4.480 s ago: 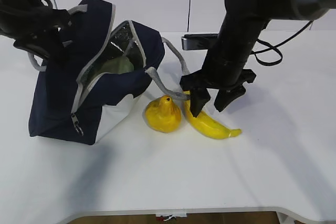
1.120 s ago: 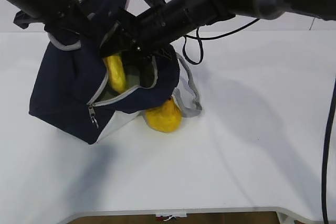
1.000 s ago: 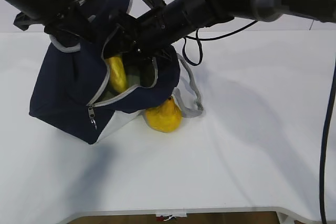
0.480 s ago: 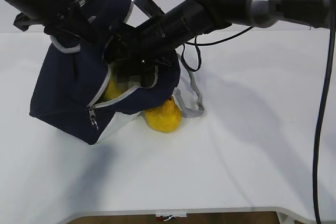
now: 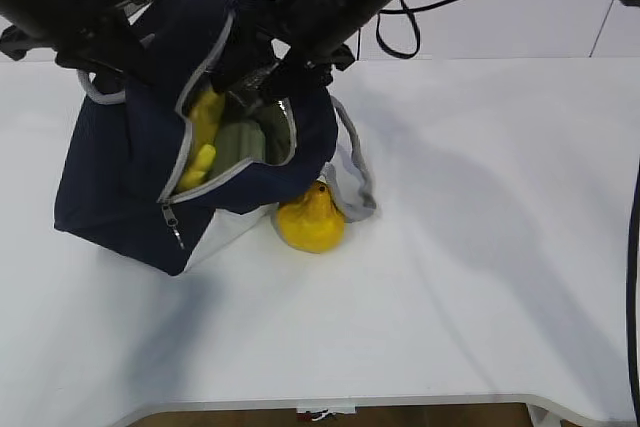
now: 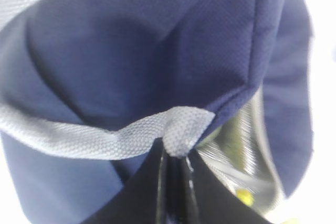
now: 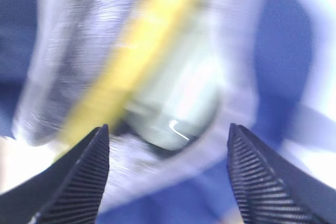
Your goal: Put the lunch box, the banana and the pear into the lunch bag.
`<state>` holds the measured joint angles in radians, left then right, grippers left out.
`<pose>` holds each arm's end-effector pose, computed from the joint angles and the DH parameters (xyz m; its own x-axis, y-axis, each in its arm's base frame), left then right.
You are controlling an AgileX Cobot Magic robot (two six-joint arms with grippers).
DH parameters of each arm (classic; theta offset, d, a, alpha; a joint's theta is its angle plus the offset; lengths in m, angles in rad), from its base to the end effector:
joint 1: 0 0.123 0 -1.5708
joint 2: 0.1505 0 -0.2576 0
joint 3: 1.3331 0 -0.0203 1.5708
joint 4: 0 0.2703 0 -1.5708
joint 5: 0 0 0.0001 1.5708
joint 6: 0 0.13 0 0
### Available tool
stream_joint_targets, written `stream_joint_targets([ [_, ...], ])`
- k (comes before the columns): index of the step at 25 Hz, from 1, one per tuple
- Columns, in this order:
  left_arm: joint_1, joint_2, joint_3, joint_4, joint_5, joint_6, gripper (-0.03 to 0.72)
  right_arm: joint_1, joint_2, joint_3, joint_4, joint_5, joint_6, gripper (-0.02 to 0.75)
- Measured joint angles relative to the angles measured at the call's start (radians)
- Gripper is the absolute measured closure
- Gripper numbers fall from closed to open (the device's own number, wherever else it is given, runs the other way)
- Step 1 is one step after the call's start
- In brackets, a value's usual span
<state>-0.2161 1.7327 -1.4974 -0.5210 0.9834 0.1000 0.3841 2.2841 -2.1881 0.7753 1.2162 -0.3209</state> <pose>0.3858 -0.1399 0.2448 -0.9165 0.0088 -0.4000 0.2068 0.8663 -0.4546 0.4414 0.2705 0.2208 -0.8308 -0.3300 -0.4482 -0.5521 0.5905 0.5886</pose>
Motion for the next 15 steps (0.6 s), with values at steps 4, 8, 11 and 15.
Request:
stream_joint_targets([
  [4, 0.055, 0.0, 0.0, 0.002, 0.02, 0.0, 0.69, -0.007, -0.026, -0.018, -0.152, 0.011, 0.078, 0.185],
  [8, 0.099, 0.0, 0.0, 0.006, 0.027, 0.0, 0.69, -0.007, -0.108, 0.007, -0.262, 0.015, 0.149, 0.184],
  [11, 0.118, 0.0, 0.0, 0.018, 0.029, 0.0, 0.69, -0.005, -0.203, 0.102, -0.28, 0.015, 0.164, 0.184],
  [15, 0.125, 0.0, 0.0, 0.04, 0.032, 0.0, 0.69, 0.02, -0.321, 0.297, -0.303, 0.019, 0.166, 0.184],
])
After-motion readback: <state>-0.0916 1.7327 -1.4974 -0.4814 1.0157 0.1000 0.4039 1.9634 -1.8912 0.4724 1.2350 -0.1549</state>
